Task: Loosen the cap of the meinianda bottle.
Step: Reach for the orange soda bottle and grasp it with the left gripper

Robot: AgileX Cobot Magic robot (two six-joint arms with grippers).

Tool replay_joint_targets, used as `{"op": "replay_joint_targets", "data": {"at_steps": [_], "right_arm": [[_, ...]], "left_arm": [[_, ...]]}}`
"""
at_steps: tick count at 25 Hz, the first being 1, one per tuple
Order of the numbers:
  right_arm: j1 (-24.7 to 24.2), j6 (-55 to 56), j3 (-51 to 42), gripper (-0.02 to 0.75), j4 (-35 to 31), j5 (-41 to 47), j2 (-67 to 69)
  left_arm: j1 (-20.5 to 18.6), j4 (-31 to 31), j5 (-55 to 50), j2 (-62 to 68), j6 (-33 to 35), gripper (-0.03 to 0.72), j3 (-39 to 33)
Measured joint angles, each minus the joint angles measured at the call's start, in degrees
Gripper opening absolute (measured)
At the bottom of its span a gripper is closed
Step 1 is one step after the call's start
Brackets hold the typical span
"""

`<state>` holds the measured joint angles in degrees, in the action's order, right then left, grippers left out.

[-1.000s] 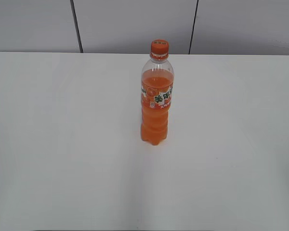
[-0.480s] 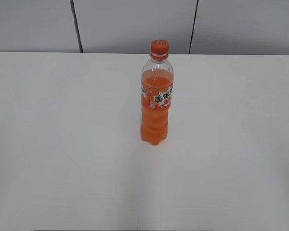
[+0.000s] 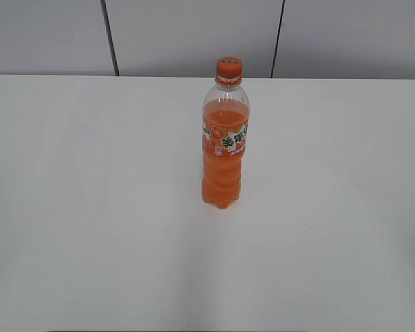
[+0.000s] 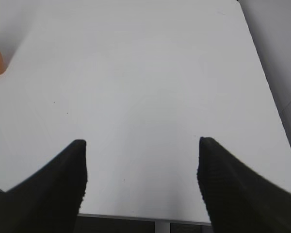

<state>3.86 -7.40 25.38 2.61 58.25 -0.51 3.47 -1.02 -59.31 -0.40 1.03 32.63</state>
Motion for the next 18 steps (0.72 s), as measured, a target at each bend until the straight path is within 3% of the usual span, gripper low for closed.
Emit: {"op": "replay_joint_targets", "data": {"at_steps": [9, 14, 18], "right_arm": [[0.0, 0.0, 0.0, 0.533, 0.0, 0.0, 0.0], [0.0, 0.0, 0.0, 0.533, 0.0, 0.0, 0.0], [0.0, 0.0, 0.0, 0.533, 0.0, 0.0, 0.0]], "left_arm": [[0.0, 0.1, 0.1, 0.0, 0.0, 0.256, 0.0], [0.0, 0.1, 1.2, 1.2, 0.0, 0.385, 0.3], [0.0, -0.1, 4.2, 4.3, 0.0, 0.423, 0.7]]}}
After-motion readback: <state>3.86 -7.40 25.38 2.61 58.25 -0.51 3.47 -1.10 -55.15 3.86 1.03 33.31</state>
